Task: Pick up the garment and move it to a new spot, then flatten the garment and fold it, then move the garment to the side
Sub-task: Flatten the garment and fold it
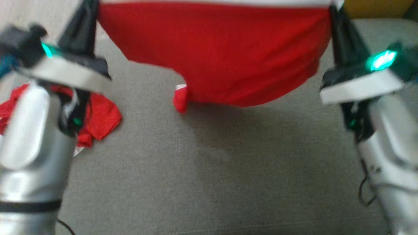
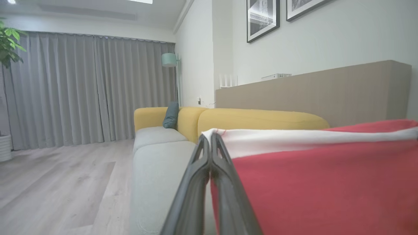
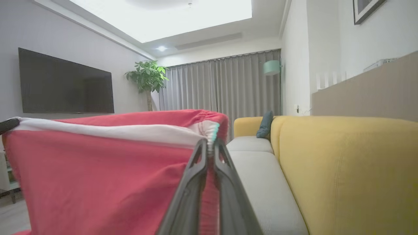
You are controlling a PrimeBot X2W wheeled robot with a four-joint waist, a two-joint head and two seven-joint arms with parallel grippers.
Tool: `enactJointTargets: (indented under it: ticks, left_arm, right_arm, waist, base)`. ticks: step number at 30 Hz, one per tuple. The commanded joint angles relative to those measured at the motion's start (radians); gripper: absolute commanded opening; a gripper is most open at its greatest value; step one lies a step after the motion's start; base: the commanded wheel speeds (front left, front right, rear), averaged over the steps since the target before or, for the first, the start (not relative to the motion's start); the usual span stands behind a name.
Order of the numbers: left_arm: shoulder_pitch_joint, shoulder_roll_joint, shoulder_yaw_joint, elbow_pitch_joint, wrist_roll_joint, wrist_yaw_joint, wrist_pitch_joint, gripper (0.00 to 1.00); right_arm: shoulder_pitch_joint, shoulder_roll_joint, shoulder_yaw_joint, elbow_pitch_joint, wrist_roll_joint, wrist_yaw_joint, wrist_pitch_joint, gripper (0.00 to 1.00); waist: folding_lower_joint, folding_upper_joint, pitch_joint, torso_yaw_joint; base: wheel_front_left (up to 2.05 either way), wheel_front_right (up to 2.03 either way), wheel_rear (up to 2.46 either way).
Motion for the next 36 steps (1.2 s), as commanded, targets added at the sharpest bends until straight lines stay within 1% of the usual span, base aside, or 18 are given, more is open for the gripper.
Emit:
enactJointTargets:
  ticks: [1,5,9,11,13,15,17,18,19,21,23,25,28,29,33,36]
  left_arm:
    - [-0.096,0.058,0.038,-0.038,0.014,0.007,0.031,0.00]
    - [-0.209,0.070,0.029,-0.022,0.024,0.013,0.114,0.00]
    - [-0.328,0.047,0.011,0.050,0.042,0.026,0.145,0.00]
    - [-0.404,0.040,0.003,0.095,0.075,0.043,0.123,0.00]
    - [-0.489,0.034,0.003,0.140,0.114,0.073,0.075,0.00]
    - [-0.569,0.021,0.008,0.175,0.140,0.099,0.023,0.00]
    - [-0.632,-0.001,0.017,0.195,0.149,0.113,-0.009,0.00]
    - [-0.652,-0.012,0.021,0.202,0.149,0.117,-0.018,0.00]
    - [-0.661,-0.033,0.022,0.212,0.152,0.116,-0.028,0.00]
    - [-0.633,-0.051,0.015,0.216,0.154,0.105,-0.031,0.00]
    - [-0.578,-0.064,0.025,0.193,0.155,0.104,-0.032,0.00]
    - [-0.488,-0.084,0.044,0.170,0.146,0.099,-0.032,0.00]
    - [-0.304,-0.130,0.079,0.139,0.127,0.098,-0.032,0.00]
    - [-0.304,-0.130,0.079,0.139,0.127,0.098,-0.032,0.00]
    - [-0.028,-0.181,0.136,0.143,0.105,0.092,-0.032,0.00]
    - [0.158,-0.205,0.171,0.156,0.091,0.085,-0.032,0.00]
  right_arm:
    - [-0.088,-0.025,0.019,-0.037,0.019,0.007,0.019,0.00]
    - [-0.210,-0.061,0.046,0.002,0.041,0.007,0.060,0.00]
    - [-0.356,-0.062,0.089,0.092,0.038,0.007,0.067,0.00]
    - [-0.440,-0.049,0.096,0.159,0.029,0.007,0.053,0.00]
    - [-0.532,-0.039,0.104,0.223,-0.012,0.007,0.024,0.00]
    - [-0.616,-0.023,0.068,0.287,-0.050,0.007,0.000,0.00]
    - [-0.681,-0.015,0.030,0.327,-0.098,0.007,-0.011,0.00]
    - [-0.701,-0.010,0.009,0.335,-0.116,0.007,-0.013,0.00]
    - [-0.705,0.000,-0.027,0.315,-0.149,0.007,-0.014,0.00]
    - [-0.666,0.006,-0.042,0.294,-0.171,0.007,-0.014,0.00]
    - [-0.609,0.006,-0.051,0.281,-0.182,0.007,-0.014,0.00]
    - [-0.531,0.005,-0.047,0.283,-0.178,0.007,-0.014,0.00]
    - [-0.389,0.007,-0.028,0.300,-0.160,0.007,-0.014,0.00]
    - [-0.389,0.007,-0.028,0.300,-0.160,0.007,-0.014,0.00]
    - [-0.179,0.020,-0.005,0.304,-0.128,0.007,-0.015,0.00]
    - [-0.026,0.033,0.019,0.289,-0.103,0.007,-0.015,0.00]
  waist:
    - [0.0000,0.0000,0.032,0.005]
    - [0.0000,0.0000,0.113,0.017]
    - [0.0000,0.0000,0.219,0.029]
    - [0.0000,0.0000,0.269,0.035]
    - [0.0000,0.0000,0.309,0.039]
    - [0.0000,0.0000,0.335,0.045]
    - [0.0000,0.0000,0.349,0.056]
    - [0.0000,0.0000,0.352,0.062]
    - [0.0000,0.0000,0.346,0.075]
    - [0.0000,0.0000,0.333,0.082]
    - [0.0000,0.0000,0.317,0.088]
    - [0.0000,0.0000,0.297,0.093]
    - [0.0000,0.0000,0.259,0.096]
    - [0.0000,0.0000,0.259,0.096]
    - [0.0000,0.0000,0.196,0.092]
    - [0.0000,0.0000,0.145,0.088]
  base:
    - [0.00,0.00,0.00]
    - [0.00,0.00,0.00]
    - [0.00,0.00,0.00]
    - [0.00,0.00,0.00]
    - [0.00,0.00,0.00]
    - [0.00,0.00,0.00]
    - [0.00,0.00,0.00]
    - [0.00,0.00,0.00]
    - [0.00,0.00,0.00]
    - [0.00,0.00,0.00]
    - [0.00,0.00,0.00]
    - [0.00,0.00,0.00]
    - [0.00,0.00,0.00]
    - [0.00,0.00,0.00]
    - [0.00,0.00,0.00]
    - [0.00,0.00,0.00]
